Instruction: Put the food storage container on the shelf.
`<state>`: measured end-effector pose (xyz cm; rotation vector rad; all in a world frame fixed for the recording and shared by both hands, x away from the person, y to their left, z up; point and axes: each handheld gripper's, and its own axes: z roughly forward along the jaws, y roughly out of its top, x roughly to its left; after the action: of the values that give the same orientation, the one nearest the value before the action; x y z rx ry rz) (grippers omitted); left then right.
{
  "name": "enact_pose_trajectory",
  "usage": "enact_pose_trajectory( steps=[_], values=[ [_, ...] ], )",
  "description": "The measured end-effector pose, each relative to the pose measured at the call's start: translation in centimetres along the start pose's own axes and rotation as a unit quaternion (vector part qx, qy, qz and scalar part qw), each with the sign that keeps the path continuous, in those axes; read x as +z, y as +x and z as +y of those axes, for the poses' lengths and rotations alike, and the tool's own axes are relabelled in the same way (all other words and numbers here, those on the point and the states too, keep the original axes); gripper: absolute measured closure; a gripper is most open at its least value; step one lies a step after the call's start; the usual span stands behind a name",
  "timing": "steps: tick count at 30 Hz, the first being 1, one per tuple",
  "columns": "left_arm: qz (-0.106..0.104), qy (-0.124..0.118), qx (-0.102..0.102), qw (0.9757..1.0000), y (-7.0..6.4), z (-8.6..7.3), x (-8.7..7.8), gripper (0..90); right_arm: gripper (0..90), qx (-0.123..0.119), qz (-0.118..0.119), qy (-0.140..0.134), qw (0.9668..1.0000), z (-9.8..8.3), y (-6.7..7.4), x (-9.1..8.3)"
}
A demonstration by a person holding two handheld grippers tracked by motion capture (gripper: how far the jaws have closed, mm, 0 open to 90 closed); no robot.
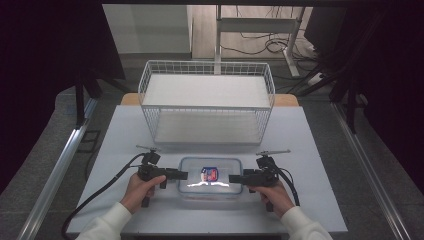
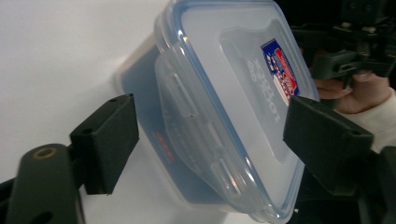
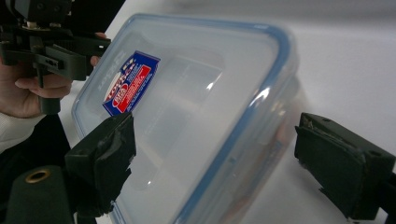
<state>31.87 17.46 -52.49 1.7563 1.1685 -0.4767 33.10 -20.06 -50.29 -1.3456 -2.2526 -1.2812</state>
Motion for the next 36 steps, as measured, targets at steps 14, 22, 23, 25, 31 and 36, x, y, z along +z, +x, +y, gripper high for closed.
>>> enact_pose_trajectory(
  steps=[14, 22, 23, 25, 31, 36],
  values=[
    [0.01, 0.002, -0.006, 0.9999, -0.9, -0.3, -0.4, 38.9, 36.7, 0.037, 0.005, -0.007, 0.9993, -0.5, 0.2, -1.1],
    [0.018, -0.011, 0.009, 0.9997, -2.0, -1.0, -1.3, 47.0, 46.9, 0.048, 0.015, -0.027, 0.9984, -1.1, 0.7, -2.2],
    [0.018, -0.012, 0.011, 0.9997, -2.1, -1.1, -1.3, 47.4, 47.4, 0.049, 0.015, -0.029, 0.9983, -1.2, 0.7, -2.3],
    [0.019, -0.014, 0.013, 0.9997, -2.3, -1.3, -1.4, 48.1, 48.0, 0.051, 0.014, -0.031, 0.9981, -1.3, 0.9, -2.4],
    [0.02, -0.017, 0.016, 0.9995, -2.6, -1.4, -1.6, 49.4, 48.5, 0.046, 0.008, -0.036, 0.9983, -1.5, 1.4, -2.7],
    [0.025, -0.018, 0.026, 0.9992, -3.0, -1.4, -1.8, 50.6, 49.3, 0.042, 0.003, -0.042, 0.9982, -1.5, 1.7, -2.9]
  ],
)
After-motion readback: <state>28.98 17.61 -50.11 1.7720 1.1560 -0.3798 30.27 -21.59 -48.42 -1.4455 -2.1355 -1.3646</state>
